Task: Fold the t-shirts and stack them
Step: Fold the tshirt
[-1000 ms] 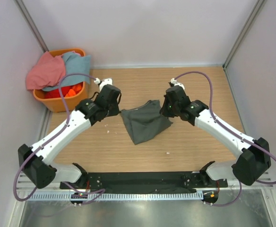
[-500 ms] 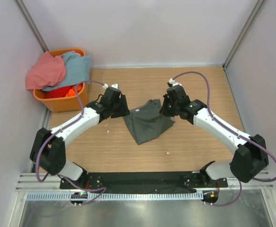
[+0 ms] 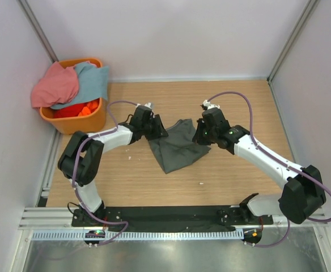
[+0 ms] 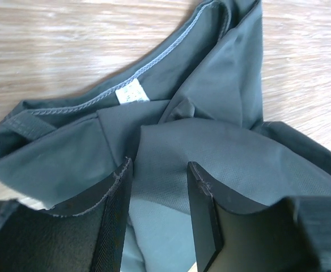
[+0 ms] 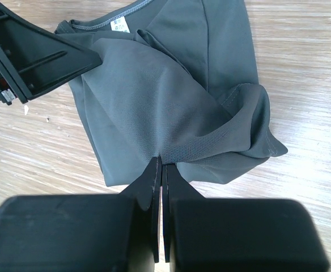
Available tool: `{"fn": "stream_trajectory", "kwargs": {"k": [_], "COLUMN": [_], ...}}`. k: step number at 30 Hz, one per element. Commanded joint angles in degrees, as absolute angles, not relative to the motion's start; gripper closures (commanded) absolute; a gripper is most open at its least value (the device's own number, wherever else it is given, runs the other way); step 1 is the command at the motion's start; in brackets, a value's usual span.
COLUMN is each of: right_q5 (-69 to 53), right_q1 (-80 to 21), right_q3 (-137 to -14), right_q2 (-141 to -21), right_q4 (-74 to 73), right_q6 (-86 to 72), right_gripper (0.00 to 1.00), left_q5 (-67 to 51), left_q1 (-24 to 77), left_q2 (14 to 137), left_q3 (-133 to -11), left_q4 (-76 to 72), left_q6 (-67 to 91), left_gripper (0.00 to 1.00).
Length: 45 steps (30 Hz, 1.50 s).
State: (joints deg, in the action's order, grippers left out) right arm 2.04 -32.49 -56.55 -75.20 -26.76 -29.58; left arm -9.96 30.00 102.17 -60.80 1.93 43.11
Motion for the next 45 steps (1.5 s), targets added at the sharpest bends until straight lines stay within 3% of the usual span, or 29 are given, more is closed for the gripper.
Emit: {"fn": "stream_trajectory", "kwargs": {"k": [1,9,12,15,20,26,36,45], "right_q5": [1.4,1.5,1.5,1.4,1.3,-1.3,-3.3,-2.5], "right_q1": [-32.3,-32.3,-32.2,-32.0,-32.1,-32.0,-35.5,-35.7], "right_q3": [-57.5,-57.7,-57.6,-57.6,-57.9,-57.8,-49.6,-53.5], "right_q2": [-73.8,-73.9,-74.2,-74.3,-74.1,-70.3,-61.7,-64.9], "right_q4": [-24.3,-24.8,-24.6,-24.6,-24.6,-26.3,-26.3,-26.5], "right_q6": [-28.2,-27.9,-27.8,-27.9,-27.8,-29.0,-32.7,-31.2], "right_gripper": [0.99,0.99,0.99,0.99,0.99,0.99,0.99,0.99], "left_q5": [-11.0,-10.0,-10.4,-10.3,-10.2,-5.6,3.4,7.4], "left_q1": [30.1,30.1,30.1,30.1,30.1,30.8,32.8,32.8], "left_q2": [102.2,103.4,103.8,103.5,100.6,91.5,65.9,62.2], "left_q3": [-59.9,-59.9,-59.4,-58.8,-57.5,-55.9,-51.8,-53.4], "left_q4": [-3.6,-3.6,-4.3,-4.4,-4.0,4.3,22.0,29.8], "left_q6": [43.9,43.4,43.8,43.9,43.5,42.9,44.8,44.3], "left_gripper": [0.55,0.57,0.63,0.74,1.00,1.00,1.00,1.00]}}
